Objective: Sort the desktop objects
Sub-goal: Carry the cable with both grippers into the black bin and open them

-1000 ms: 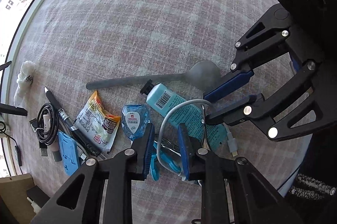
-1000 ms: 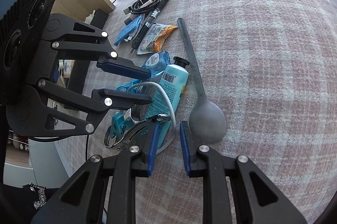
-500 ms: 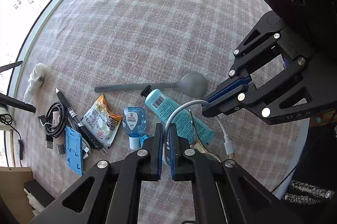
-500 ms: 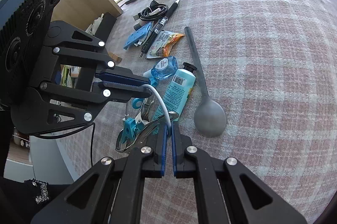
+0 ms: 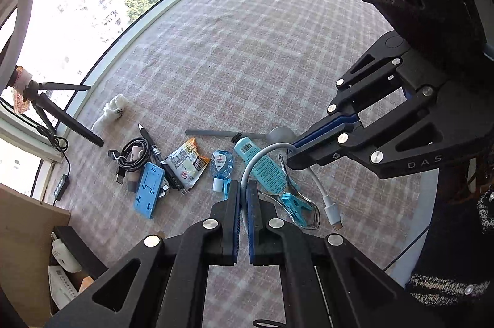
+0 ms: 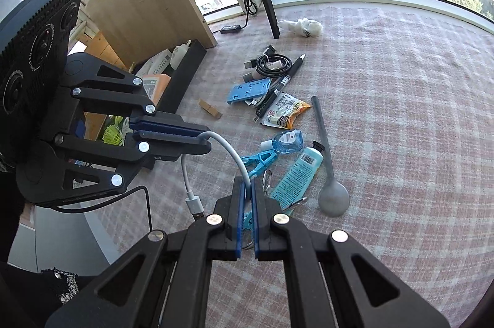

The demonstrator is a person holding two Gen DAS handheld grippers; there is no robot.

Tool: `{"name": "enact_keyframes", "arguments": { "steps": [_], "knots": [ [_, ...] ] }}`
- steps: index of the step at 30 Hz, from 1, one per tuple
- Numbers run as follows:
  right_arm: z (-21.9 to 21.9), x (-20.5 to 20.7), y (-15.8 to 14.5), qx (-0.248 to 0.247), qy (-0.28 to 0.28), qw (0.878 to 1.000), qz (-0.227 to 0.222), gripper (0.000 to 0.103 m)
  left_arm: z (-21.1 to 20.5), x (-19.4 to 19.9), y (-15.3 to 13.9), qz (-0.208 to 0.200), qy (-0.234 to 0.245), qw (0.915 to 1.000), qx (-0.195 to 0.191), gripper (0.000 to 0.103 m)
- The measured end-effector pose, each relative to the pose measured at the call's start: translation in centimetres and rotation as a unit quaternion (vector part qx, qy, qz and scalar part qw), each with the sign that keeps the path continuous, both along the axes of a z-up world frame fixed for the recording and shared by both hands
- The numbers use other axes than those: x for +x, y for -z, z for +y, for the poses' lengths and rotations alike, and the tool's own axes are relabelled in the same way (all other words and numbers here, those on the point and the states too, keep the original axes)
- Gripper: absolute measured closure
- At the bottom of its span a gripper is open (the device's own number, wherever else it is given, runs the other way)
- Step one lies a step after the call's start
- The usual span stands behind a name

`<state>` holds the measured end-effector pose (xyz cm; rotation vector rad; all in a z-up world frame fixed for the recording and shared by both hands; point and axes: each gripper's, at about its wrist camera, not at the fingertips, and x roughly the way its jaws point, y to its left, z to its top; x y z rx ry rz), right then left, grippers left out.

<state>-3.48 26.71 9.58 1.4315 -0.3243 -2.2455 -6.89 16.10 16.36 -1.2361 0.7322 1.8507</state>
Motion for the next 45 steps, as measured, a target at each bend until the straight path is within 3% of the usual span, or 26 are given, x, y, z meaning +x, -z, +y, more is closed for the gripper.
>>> {"name": "enact_keyframes", "arguments": {
  "steps": [10,23,32,33,34,35,36,37,38,45],
  "knots": [
    [-10.0,-1.9,-4.7,0.025,-0.075,0.996,0.037,0.098,-11.5,-0.5,-3.1,0.035,-0.119,0.9918,0.029,0.100],
    [-30.1,-7.0,-8.7,0.033,-0.190,0.978,0.074,0.098,-31.3,-1.8,-4.0,0.058,-0.282,0.9573,0.028,0.099],
    [-38.0,-10.3,-9.0,0.065,-0.210,0.972,0.088,0.098,-38.4,-5.4,-3.7,0.057,-0.337,0.9388,0.042,0.098],
    [-38.6,-10.8,-9.0,0.070,-0.211,0.971,0.091,0.098,-39.0,-6.1,-3.5,0.060,-0.350,0.9340,0.037,0.090],
    [-39.0,-11.2,-9.0,0.075,-0.213,0.970,0.094,0.093,-39.5,-6.8,-3.2,0.064,-0.368,0.9272,0.028,0.062],
    [-39.4,-11.8,-8.9,0.083,-0.209,0.970,0.096,0.086,-40.1,-7.2,-2.9,0.069,-0.385,0.9198,0.024,0.044],
    [-39.5,-12.4,-8.8,0.091,-0.198,0.971,0.096,0.069,-40.8,-7.5,-2.8,0.075,-0.400,0.9129,0.026,0.025],
    [-39.3,-12.9,-8.8,0.093,-0.186,0.973,0.097,0.061,-41.3,-7.8,-2.7,0.074,-0.406,0.9104,0.031,0.025],
    [-39.1,-13.4,-8.8,0.089,-0.176,0.975,0.099,0.059,-41.7,-7.9,-2.5,0.069,-0.409,0.9090,0.037,0.025],
    [-35.6,-14.1,-8.5,0.087,-0.136,0.982,0.093,0.059,-41.9,-7.3,-2.3,0.066,-0.421,0.9035,0.045,0.028]
  ]
}}
